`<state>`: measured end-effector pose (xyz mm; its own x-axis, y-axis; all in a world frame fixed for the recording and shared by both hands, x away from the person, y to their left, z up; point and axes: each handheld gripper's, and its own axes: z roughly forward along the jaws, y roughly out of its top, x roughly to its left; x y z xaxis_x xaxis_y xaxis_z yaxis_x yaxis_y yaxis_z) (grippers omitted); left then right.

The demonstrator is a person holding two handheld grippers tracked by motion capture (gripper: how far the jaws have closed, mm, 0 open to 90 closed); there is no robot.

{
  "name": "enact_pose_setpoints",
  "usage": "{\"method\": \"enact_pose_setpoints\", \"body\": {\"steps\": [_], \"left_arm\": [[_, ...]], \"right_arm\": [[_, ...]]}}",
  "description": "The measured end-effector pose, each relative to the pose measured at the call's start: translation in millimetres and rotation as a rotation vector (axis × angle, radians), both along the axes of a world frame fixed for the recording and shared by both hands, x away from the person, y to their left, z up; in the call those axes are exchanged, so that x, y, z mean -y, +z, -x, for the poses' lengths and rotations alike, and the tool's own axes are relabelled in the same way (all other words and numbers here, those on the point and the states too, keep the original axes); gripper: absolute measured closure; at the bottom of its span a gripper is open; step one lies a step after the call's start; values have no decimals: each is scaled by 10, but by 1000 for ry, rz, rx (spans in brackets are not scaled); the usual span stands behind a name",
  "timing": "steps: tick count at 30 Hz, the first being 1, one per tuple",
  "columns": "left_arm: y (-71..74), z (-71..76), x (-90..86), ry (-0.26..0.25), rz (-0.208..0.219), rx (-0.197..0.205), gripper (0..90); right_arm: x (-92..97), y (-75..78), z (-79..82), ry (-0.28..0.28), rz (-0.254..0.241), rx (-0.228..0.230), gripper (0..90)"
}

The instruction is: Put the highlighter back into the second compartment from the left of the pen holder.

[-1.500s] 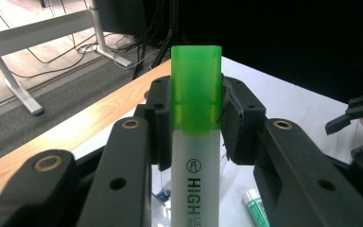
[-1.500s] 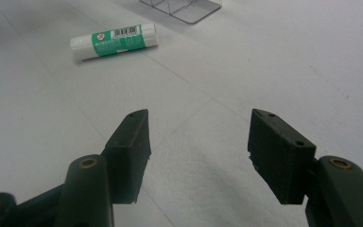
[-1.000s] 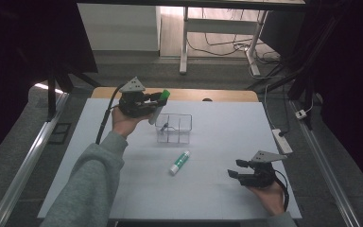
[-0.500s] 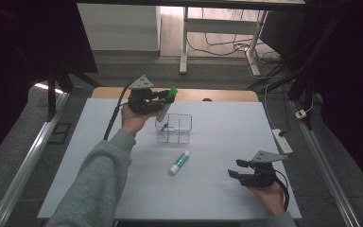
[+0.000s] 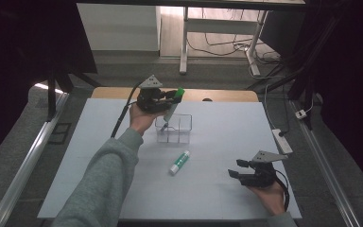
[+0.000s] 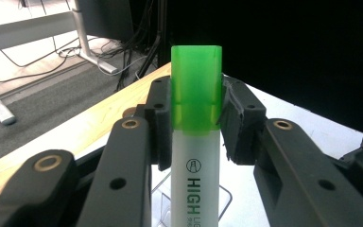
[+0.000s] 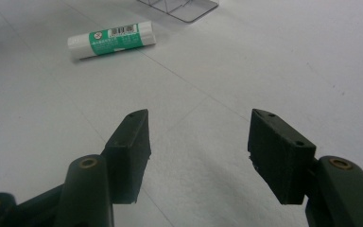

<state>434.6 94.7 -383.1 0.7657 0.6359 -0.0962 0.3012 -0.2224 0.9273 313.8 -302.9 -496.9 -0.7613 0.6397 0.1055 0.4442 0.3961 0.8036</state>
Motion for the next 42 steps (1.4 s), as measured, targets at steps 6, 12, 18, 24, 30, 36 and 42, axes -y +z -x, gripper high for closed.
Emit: {"method": "enact_pose_setpoints", "body": {"steps": [6,12,18,24,30,36,42], "left_arm": [[-68,-61,42,-9,12,-9,665],[-120,-113,78,-15,28,-9,665],[-202,-154,102,-7,15,-7,664],[-290,-179,117,-4,5,-19,663],[-370,-190,65,-3,-2,-52,654],[-385,-164,-15,0,0,-72,548],[-346,-86,-90,-8,-2,-90,508]], "right_arm": [[6,-2,-1,-2,3,0,398],[6,-13,-7,-1,4,-2,398],[14,-12,-8,-4,8,-3,399],[13,-22,-14,-1,7,-8,398],[12,-26,-15,0,6,-9,398],[4,-24,-13,-2,6,-8,398],[-3,-14,-6,-2,6,-4,398]]}}
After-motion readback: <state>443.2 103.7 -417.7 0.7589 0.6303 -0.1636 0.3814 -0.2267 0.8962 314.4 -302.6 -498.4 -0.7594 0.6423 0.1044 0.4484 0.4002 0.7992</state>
